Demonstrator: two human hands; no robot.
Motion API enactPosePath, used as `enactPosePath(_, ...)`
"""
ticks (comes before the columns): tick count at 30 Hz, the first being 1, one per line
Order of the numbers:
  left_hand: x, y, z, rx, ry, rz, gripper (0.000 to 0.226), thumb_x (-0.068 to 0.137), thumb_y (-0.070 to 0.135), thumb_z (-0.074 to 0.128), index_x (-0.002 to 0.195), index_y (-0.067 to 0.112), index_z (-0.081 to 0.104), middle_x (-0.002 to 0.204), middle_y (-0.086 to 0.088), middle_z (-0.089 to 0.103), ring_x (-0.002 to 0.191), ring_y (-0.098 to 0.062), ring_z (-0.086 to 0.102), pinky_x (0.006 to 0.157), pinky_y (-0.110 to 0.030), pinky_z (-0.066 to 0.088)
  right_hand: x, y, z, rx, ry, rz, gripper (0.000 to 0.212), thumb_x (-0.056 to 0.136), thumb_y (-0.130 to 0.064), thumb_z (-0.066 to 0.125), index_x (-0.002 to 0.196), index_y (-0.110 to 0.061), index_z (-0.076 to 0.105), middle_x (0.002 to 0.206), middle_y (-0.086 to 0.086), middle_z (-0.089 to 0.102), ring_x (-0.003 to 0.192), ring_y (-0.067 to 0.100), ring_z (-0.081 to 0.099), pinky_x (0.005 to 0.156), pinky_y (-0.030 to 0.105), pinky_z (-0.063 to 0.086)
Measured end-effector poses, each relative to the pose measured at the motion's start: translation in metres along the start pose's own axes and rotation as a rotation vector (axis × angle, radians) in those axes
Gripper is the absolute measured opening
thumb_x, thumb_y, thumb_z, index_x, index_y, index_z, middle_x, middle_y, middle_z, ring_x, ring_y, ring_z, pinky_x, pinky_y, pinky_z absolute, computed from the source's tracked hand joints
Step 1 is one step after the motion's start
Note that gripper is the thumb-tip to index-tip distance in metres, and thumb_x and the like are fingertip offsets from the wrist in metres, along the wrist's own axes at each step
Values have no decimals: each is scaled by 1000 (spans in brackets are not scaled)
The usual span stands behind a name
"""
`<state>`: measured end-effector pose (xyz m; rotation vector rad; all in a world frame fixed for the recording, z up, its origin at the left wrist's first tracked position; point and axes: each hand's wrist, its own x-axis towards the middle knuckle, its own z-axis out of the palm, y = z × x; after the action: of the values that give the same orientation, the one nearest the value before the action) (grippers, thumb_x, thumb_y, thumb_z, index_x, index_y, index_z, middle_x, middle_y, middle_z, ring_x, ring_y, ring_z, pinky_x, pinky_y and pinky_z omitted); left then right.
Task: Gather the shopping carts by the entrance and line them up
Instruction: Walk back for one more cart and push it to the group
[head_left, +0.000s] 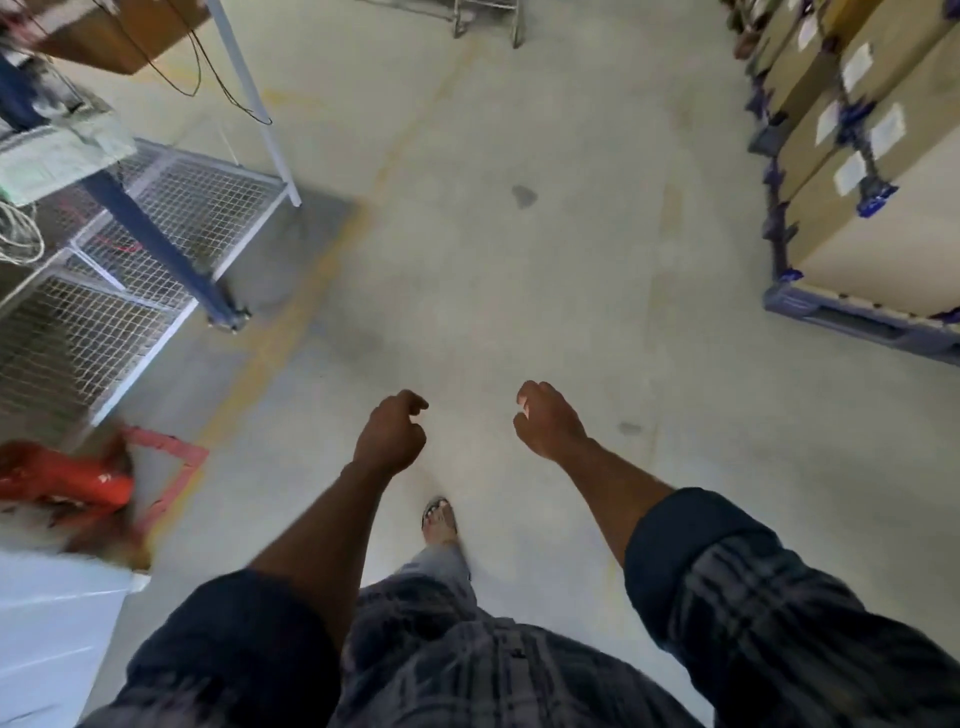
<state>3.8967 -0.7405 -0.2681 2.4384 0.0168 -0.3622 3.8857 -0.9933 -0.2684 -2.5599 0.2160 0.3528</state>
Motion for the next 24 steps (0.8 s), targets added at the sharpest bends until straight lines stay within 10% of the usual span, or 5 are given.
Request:
enactPosePath(16,541,145,-109,135,-115,93,35,83,2,46,80,30,66,101,0,71,92,-19,63,74,-28,48,501,-32,-121,122,104,143,27,89,-25,59,113,-14,55,116,8,54,108,29,56,89,36,49)
enactPosePath(24,789,204,-158,77,-119,87,24,92,11,56,108,22,69,112,3,70,102,-18,65,81,-25,41,759,-53,-239,83,82,106,27,91,-26,59,114,-12,55,117,9,54,109,28,55,88,33,46)
